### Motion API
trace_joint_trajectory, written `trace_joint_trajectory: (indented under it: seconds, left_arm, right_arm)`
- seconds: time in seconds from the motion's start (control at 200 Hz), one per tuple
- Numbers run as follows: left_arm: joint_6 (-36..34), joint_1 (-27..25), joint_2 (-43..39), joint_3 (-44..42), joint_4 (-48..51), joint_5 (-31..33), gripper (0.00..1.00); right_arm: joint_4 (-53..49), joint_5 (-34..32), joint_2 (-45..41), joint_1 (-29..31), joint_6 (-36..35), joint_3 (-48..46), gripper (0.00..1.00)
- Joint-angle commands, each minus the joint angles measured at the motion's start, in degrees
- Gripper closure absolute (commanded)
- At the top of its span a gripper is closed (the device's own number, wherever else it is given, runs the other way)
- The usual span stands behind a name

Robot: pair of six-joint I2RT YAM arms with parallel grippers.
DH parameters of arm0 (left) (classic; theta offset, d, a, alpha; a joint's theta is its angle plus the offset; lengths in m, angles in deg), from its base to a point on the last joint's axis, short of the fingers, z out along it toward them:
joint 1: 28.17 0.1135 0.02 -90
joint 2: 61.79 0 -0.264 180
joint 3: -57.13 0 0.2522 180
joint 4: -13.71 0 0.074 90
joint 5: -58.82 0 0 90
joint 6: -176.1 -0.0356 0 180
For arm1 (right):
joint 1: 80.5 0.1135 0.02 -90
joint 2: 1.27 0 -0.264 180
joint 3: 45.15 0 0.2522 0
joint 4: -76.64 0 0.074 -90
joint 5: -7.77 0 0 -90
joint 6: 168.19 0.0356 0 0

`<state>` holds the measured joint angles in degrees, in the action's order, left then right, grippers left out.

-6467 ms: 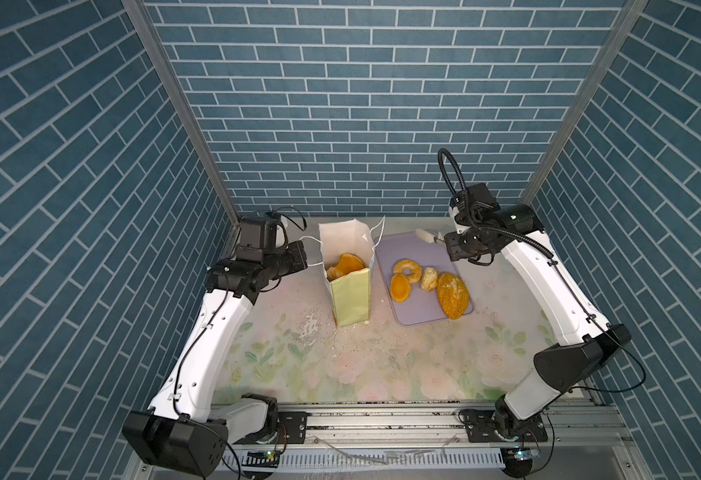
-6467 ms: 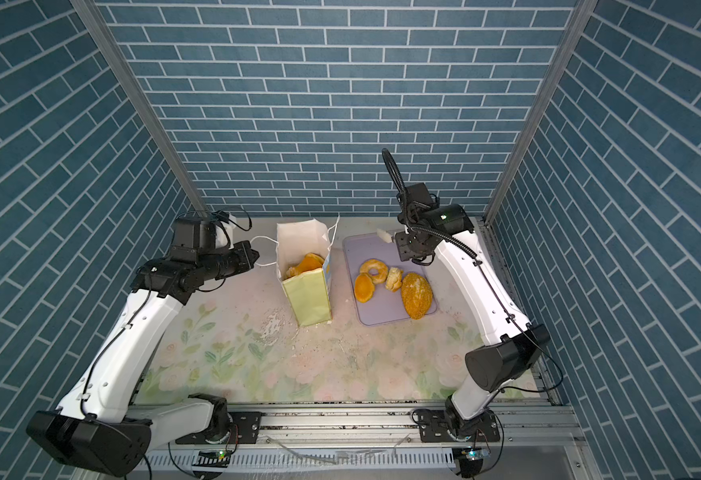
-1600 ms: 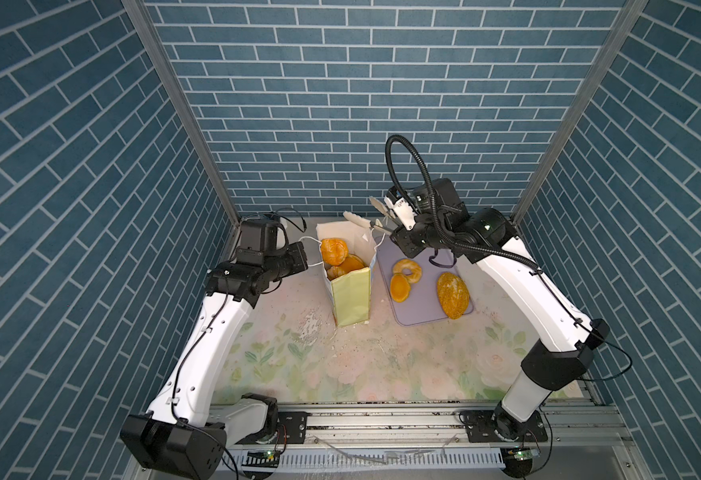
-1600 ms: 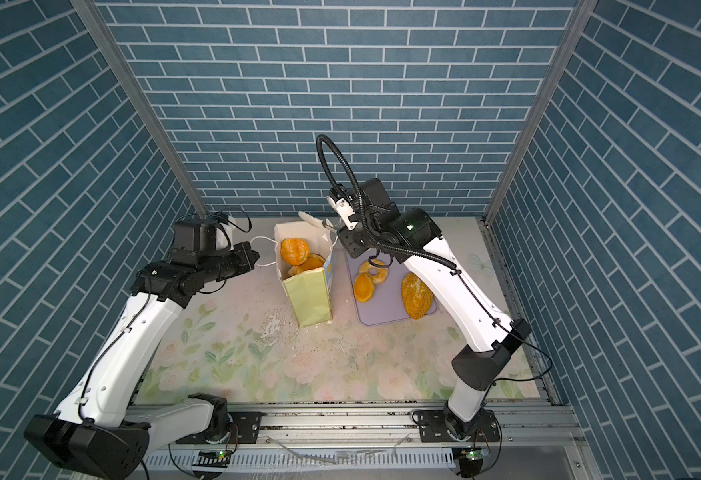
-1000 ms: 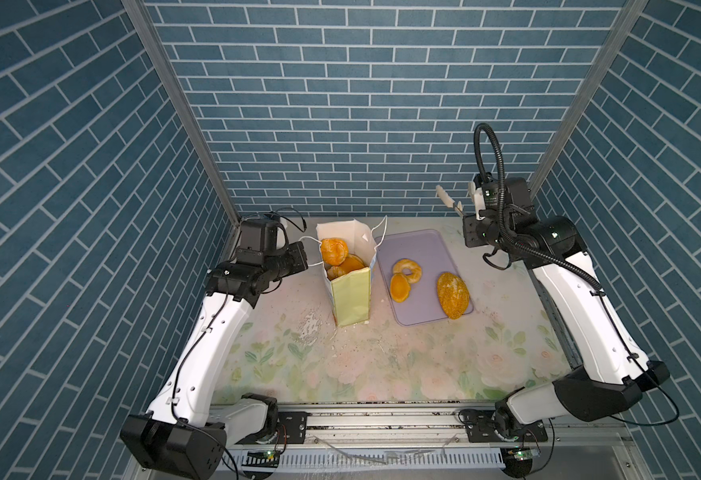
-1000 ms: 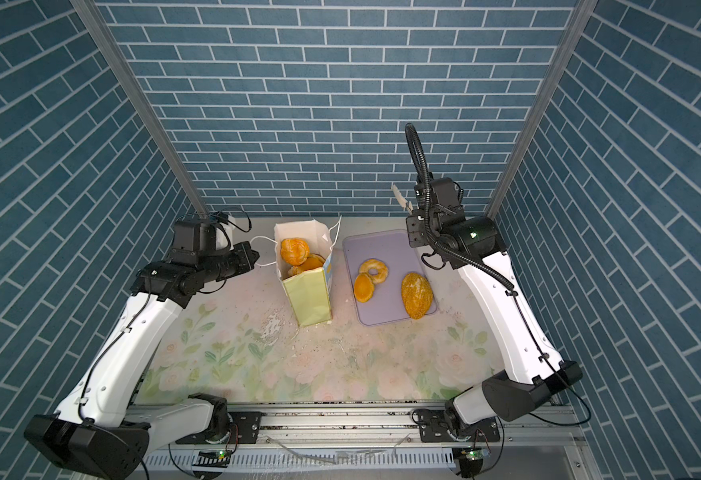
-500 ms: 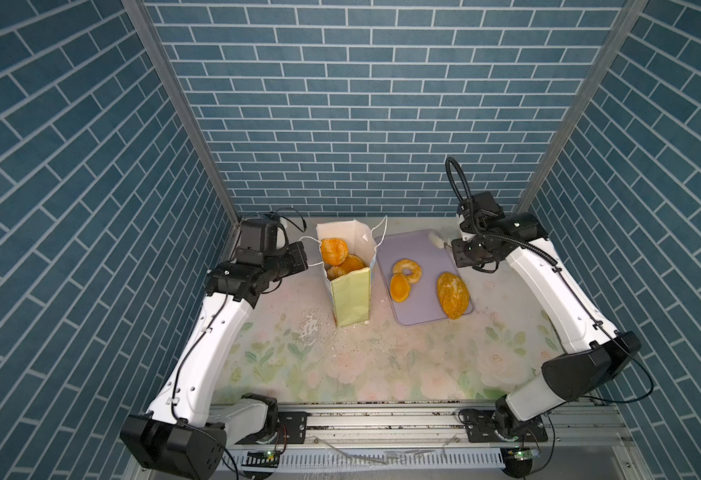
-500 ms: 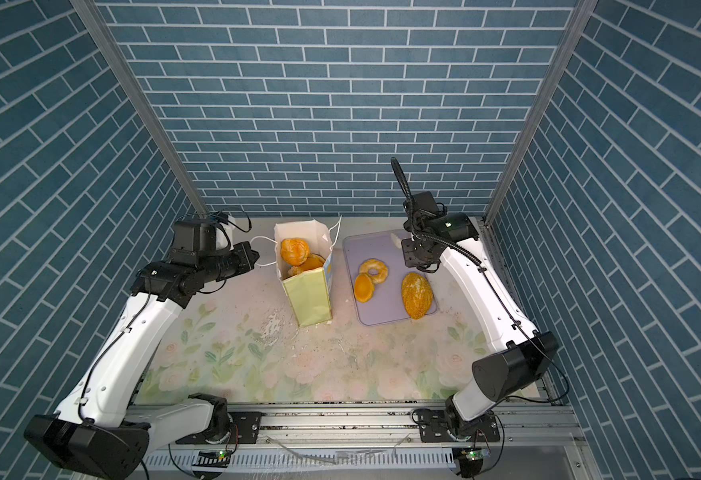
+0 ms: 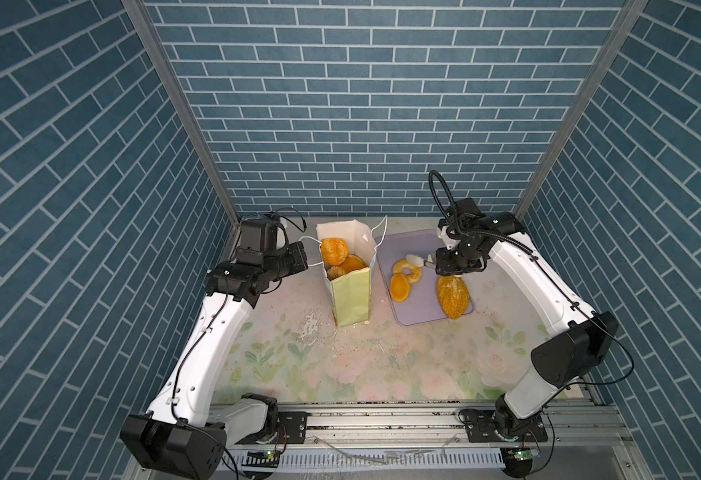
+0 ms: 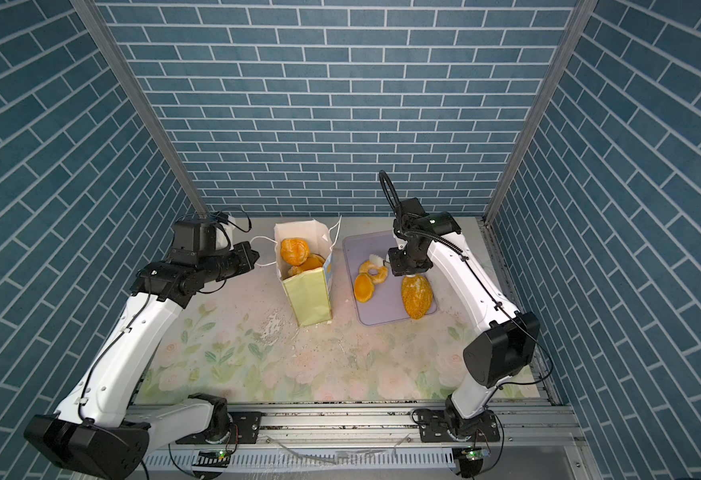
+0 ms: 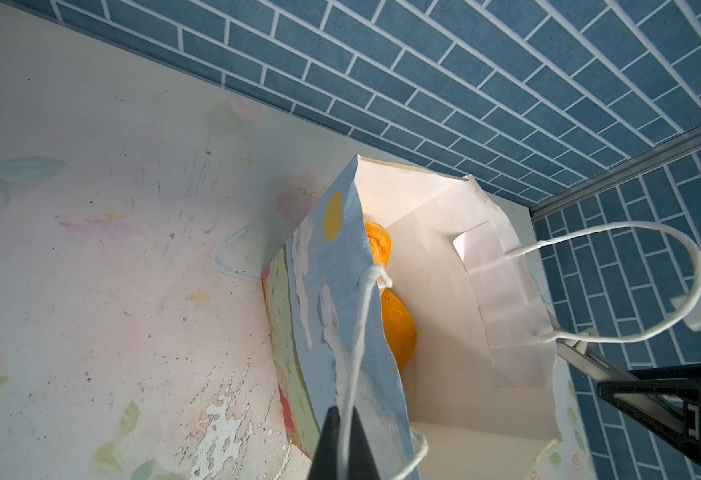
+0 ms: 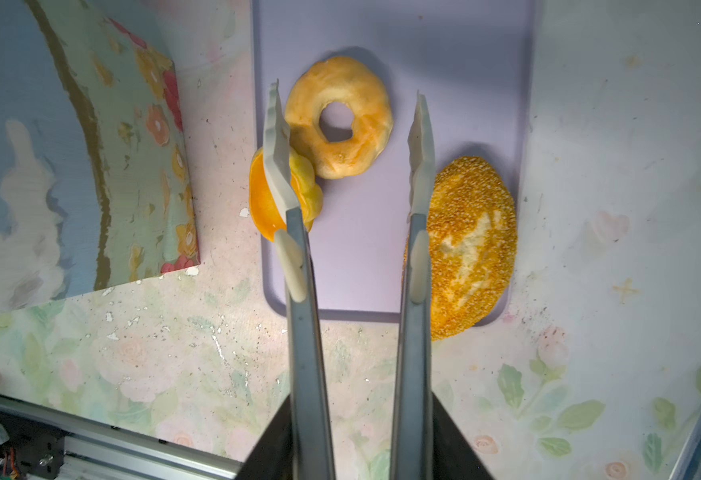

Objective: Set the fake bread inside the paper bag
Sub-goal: 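Lower the tongs onto the orange half-bun and pinch it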

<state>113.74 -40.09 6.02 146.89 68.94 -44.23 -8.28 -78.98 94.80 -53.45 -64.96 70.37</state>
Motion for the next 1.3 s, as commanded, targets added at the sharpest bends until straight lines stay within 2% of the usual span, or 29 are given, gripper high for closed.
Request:
trace_joint_trajectory:
  seconds: [0.0, 0.52, 0.945, 1.295]
  left_arm:
    - [-0.1, -0.4, -1.0, -0.3, -0.1, 0.2, 1.00]
    - [-0.1, -0.4, -1.4, -0.4, 0.3, 0.5, 1.00]
    - [-0.3, -0.3, -1.4, -0.6, 0.4, 0.5, 1.00]
    - [-0.2, -0.3, -1.6, -0.7, 0.0, 0.4, 1.00]
  right_arm:
    - [-0.7, 4.2, 1.1, 1.4, -0.2, -1.0, 0.55]
    - [-1.3, 2.1, 8.3, 7.2, 0.0, -2.1, 0.56]
    - [-1.8, -3.7, 6.1, 7.1, -0.2, -2.6, 0.75]
    - [-3.1, -4.7, 1.6, 5.1, -0.1, -1.1, 0.80]
